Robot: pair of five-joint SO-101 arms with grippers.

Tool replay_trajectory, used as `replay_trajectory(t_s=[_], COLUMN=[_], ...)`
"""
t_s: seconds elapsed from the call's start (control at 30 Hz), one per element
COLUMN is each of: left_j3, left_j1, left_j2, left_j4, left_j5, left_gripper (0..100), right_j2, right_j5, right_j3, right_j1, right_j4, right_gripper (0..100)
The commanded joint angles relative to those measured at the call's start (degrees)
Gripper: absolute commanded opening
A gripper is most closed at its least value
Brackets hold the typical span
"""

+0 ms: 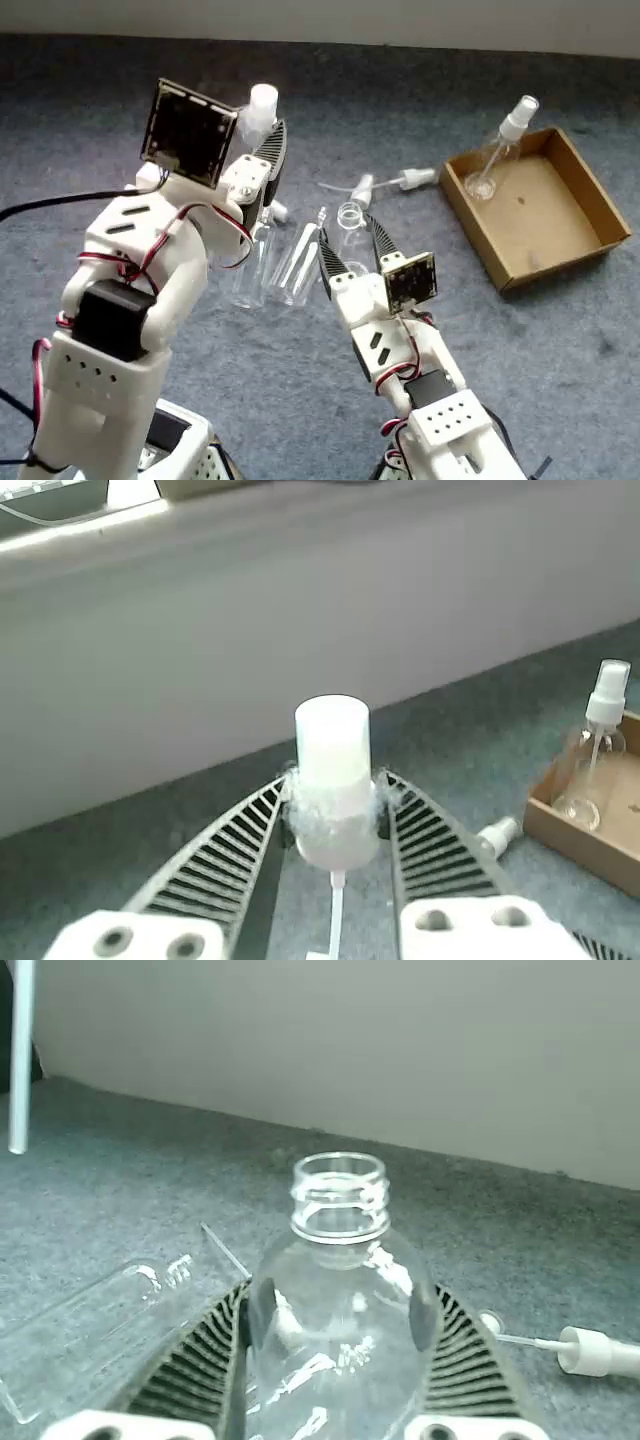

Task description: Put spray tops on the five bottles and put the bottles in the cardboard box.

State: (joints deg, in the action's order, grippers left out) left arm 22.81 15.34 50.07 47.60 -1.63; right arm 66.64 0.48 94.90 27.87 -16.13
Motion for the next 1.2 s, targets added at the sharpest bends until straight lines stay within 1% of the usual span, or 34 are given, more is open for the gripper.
replay_trajectory(t_s=[0.0,0.13,0.23,0.33,0.37,0.43,0.53,0.6,0.7,0.9,1.03,1.17], left_j3=[11.3,21.6,24.7,25.5,25.6,25.7,25.7,25.9,28.7,34.3,35.1,38.6], left_j1=[3.7,8.9,9.8,11.6,12.3,13.2,12.9,12.8,12.8,12.8,13.0,13.1], left_j2=[8.8,15.6,19.0,21.6,22.5,24.0,24.9,24.8,25.2,25.5,25.5,25.5], left_j4=[-17.1,-28.8,-33.8,-34.5,-34.5,-34.3,-34.5,-34.5,-35.0,-39.7,-39.8,-39.9], left_j5=[0.4,0.4,0.4,0.8,1.9,6.3,12.8,14.8,14.7,14.9,15.0,15.0], left_gripper=[0,0,0,0,0,0,1,1,1,1,1,1], right_j2=[0.9,0.9,1.0,1.0,1.0,1.0,1.0,1.0,1.0,1.0,1.0,1.0], right_j5=[0.1,6.0,6.7,6.9,6.9,6.9,6.9,6.9,6.9,6.9,6.9,6.9], right_j3=[1.5,2.0,4.1,5.8,6.2,6.5,6.5,6.5,6.5,6.5,6.5,6.5], right_j1=[2.9,5.1,5.1,5.1,5.1,5.1,5.1,5.1,5.1,5.1,5.1,5.1], right_j4=[-3.7,-5.4,-5.5,-5.5,-5.5,-5.5,-5.5,-5.5,-5.5,-5.5,-5.5,-5.5], right_gripper=[10.2,10.2,10.1,10.1,10.1,10.1,10.1,10.1,10.1,10.1,10.1,10.1])
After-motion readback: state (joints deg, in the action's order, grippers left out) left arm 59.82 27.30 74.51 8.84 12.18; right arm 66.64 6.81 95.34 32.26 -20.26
